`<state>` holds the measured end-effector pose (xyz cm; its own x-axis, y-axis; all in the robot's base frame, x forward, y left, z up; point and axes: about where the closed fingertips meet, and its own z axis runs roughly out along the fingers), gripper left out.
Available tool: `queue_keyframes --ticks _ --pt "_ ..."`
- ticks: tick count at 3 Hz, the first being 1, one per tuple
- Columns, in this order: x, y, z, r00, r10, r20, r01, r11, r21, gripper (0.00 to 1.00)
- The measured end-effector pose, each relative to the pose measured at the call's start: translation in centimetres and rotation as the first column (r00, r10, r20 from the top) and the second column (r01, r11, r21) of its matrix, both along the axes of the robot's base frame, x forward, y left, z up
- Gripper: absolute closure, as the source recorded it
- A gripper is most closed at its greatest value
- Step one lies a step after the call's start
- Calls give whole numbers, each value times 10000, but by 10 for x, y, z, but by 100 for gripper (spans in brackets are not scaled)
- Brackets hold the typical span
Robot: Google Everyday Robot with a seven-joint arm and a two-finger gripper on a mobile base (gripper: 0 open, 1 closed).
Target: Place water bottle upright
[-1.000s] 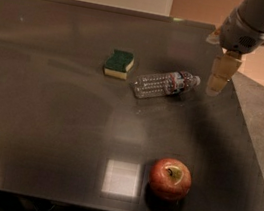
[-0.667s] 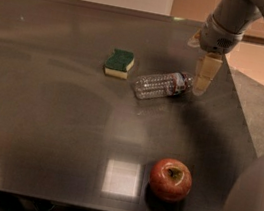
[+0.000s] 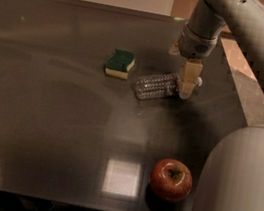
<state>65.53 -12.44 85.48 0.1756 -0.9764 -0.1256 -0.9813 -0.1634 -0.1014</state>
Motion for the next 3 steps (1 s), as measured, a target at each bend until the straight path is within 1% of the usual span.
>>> queue_keyframes --ticks 1,3 --pt "0 1 -7 9995 299 -102 -302 9989 -362 17" --pt "-2 0 -6 9971 751 -79 -755 9941 -784 64"
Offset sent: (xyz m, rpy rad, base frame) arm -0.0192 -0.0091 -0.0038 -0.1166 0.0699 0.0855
